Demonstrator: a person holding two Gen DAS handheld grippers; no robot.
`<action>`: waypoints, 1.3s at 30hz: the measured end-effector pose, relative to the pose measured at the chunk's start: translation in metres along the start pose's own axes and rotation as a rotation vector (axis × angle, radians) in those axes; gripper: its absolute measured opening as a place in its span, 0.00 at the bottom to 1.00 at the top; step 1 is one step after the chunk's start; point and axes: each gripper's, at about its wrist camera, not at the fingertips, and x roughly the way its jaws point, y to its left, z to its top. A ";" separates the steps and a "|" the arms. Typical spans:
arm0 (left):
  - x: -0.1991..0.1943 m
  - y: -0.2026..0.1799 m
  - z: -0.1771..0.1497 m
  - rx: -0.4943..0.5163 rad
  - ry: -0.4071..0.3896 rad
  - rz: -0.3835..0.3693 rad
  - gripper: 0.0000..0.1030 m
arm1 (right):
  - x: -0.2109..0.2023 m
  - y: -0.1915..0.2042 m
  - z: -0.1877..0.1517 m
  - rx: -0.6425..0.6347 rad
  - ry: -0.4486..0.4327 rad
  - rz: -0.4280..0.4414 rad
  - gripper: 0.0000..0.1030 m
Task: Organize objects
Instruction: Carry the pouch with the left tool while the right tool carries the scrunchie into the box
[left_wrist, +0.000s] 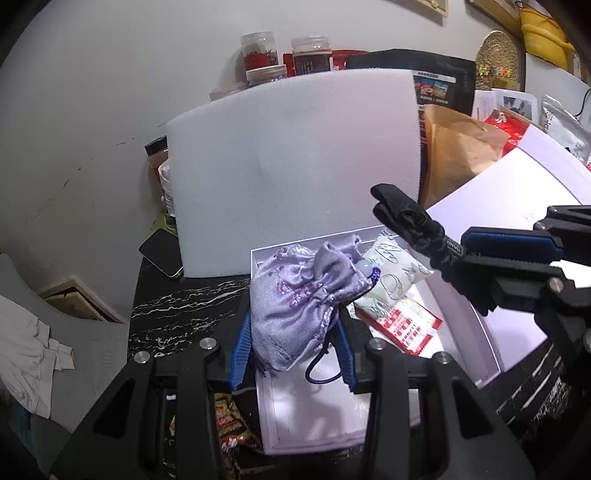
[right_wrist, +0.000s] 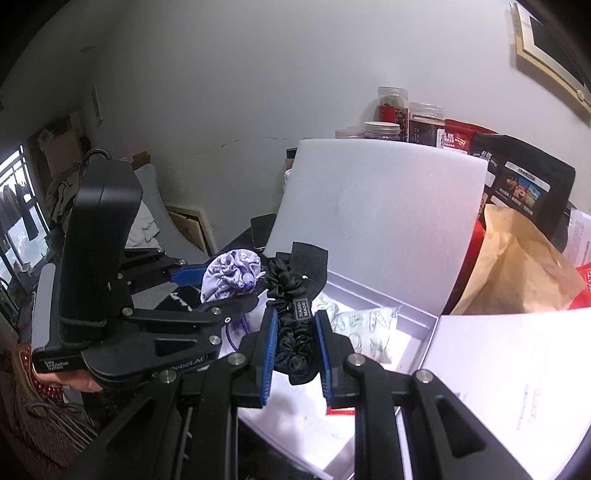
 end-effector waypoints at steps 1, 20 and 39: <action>0.003 -0.001 0.000 0.005 0.003 0.005 0.37 | 0.002 -0.001 0.001 0.001 0.004 0.004 0.19; 0.077 -0.002 -0.049 -0.034 0.159 -0.044 0.37 | 0.068 -0.033 -0.033 0.051 0.194 0.055 0.19; 0.097 -0.017 -0.072 0.027 0.226 -0.020 0.37 | 0.086 -0.036 -0.067 0.117 0.241 0.074 0.19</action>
